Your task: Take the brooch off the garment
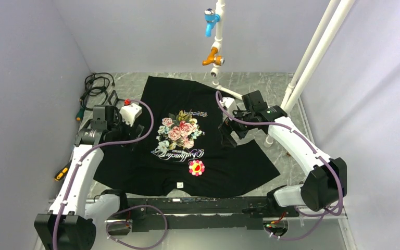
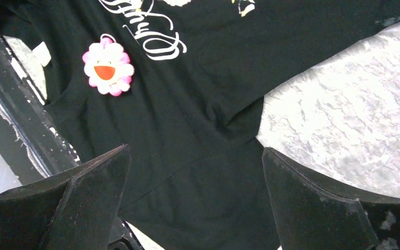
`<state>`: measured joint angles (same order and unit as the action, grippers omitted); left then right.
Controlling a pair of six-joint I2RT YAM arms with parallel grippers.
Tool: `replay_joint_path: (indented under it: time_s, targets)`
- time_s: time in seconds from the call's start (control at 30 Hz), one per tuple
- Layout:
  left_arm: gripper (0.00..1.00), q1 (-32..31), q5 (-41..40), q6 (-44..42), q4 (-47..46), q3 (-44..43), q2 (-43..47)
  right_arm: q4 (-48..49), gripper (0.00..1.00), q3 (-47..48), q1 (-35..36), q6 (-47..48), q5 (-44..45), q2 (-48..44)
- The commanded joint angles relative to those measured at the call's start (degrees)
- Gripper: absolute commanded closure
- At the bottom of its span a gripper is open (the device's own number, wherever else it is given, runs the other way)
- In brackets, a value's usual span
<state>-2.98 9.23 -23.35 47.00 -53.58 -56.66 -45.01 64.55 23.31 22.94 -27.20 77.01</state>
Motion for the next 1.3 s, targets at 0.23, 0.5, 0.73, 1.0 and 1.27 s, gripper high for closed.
replay_joint_path:
  time_s: [0.23,0.5,0.73,1.0,1.27]
  targets:
    - [0.01,-3.4,20.5,-19.2,-5.8,4.2,10.9,-0.8,0.03,-0.3,0.2,-1.7,-10.5,2.8]
    - [0.04,-21.4,24.6,-29.9,-19.9,17.3,19.4,-2.3,0.31,2.7,1.2,-3.6,-16.7,11.5]
    - [0.21,-39.3,17.9,-37.2,-28.2,22.5,12.4,-0.1,0.47,2.7,4.1,-4.6,-18.2,14.6]
    - [0.46,-51.9,10.7,-37.8,-41.3,24.7,1.0,4.3,0.76,4.4,6.9,-9.5,-24.8,19.8]
    - [0.49,-55.8,8.3,-38.2,-47.4,28.0,-4.7,6.9,0.83,4.9,11.2,-10.0,-21.7,24.3]
